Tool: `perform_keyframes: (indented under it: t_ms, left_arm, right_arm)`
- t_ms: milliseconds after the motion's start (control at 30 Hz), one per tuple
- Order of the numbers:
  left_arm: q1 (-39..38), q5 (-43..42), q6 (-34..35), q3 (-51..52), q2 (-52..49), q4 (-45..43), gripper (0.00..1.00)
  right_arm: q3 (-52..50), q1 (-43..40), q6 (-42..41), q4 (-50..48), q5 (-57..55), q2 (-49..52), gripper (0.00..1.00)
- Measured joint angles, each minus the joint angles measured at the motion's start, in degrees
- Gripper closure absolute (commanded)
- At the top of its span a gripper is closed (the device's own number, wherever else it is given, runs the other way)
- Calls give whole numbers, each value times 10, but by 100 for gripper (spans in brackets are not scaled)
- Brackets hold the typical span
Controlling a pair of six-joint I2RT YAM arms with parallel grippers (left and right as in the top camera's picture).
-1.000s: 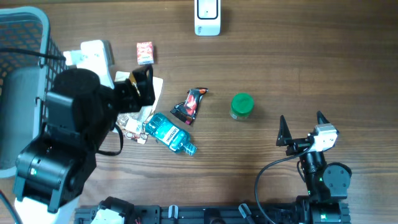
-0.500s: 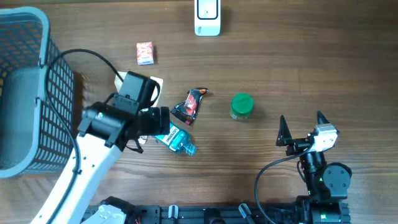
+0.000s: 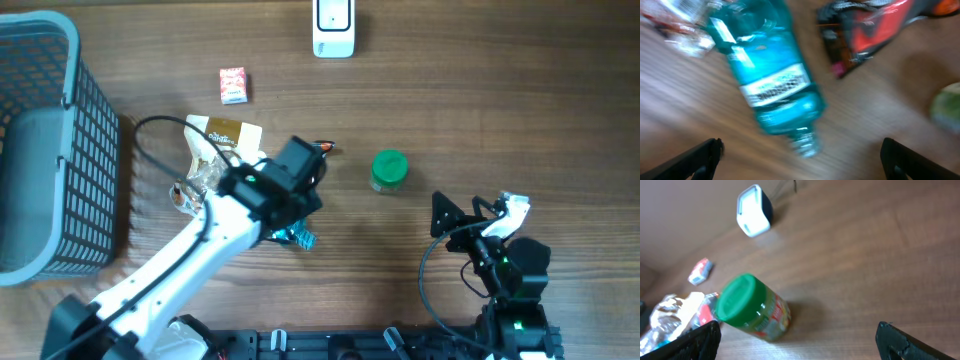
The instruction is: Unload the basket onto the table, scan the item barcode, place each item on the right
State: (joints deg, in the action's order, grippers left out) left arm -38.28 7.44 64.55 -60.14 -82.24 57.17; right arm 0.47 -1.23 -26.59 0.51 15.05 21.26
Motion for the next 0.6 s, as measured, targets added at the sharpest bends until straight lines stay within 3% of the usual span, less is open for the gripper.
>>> perform_keyframes:
  t_ms: [67, 167, 333, 433, 500, 600]
  left_arm:
    - [-44, -6, 55, 2, -32, -50, 0]
    - [-105, 9, 120, 3, -56, -26, 0]
    - [-115, 39, 210, 48, -56, -46, 0]
    - [-115, 46, 231, 72, -59, -115, 0]
    - [-115, 47, 236, 86, -59, -146, 11]
    - [-115, 47, 243, 90, -76, -179, 15]
  right_arm:
    - [0, 0, -3, 0, 0, 40, 0]
    - [0, 0, -4, 0, 2, 94, 0]
    - [0, 0, -4, -1, 2, 115, 0]
    - [0, 0, -4, -2, 3, 115, 0]
    - [0, 0, -9, -2, 4, 115, 0]
    - [0, 0, -24, -1, 4, 115, 0]
